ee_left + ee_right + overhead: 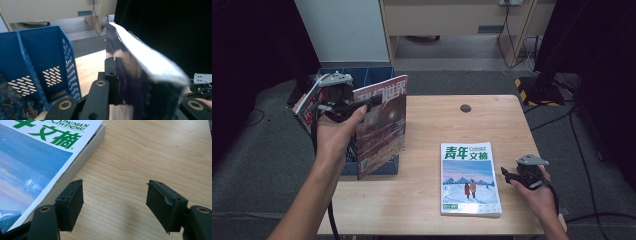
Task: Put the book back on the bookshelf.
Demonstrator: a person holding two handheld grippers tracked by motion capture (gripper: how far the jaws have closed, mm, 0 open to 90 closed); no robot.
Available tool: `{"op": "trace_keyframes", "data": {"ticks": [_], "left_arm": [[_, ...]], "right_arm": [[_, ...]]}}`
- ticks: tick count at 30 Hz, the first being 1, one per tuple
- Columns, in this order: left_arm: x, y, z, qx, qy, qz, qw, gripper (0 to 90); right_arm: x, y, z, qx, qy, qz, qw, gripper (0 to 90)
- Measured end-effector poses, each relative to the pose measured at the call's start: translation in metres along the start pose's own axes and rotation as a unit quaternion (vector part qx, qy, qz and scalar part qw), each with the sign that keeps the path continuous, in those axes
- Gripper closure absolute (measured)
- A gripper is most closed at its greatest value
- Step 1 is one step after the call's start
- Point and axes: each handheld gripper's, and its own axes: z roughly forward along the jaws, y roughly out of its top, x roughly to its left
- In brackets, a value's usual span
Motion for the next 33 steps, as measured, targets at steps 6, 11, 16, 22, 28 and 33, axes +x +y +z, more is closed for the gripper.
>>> {"op": "trace_keyframes", "data": {"ticks": [6, 11, 16, 22, 28, 33], "left_arm": [[0.008, -0.001, -0.012, -0.007, 0.011, -0.007, 0.9999, 83.6], [0.016, -0.002, -0.02, -0.01, 0.022, -0.012, 0.9996, 83.6], [0.022, -0.003, -0.025, -0.016, 0.031, -0.018, 0.9992, 83.6], [0.028, -0.002, -0.031, -0.02, 0.047, -0.021, 0.9985, 83.6], [0.034, -0.002, -0.037, -0.027, 0.062, -0.027, 0.9973, 83.6], [0.04, -0.003, -0.04, -0.034, 0.07, -0.034, 0.9964, 83.6]], "right_arm": [[-0.001, 0.0, 0.0, 0.003, -0.001, -0.001, 1.0, 30.0], [0.0, 0.0, 0.0, 0.001, -0.002, 0.001, 1.0, 30.0], [0.0, -0.001, 0.0, 0.001, -0.002, 0.0, 1.0, 30.0], [0.0, -0.001, 0.001, 0.001, -0.003, 0.001, 1.0, 29.9], [0.0, -0.001, 0.001, 0.004, -0.002, 0.001, 1.0, 30.0], [0.001, -0.002, 0.001, 0.005, -0.002, 0.003, 1.0, 29.9]]}}
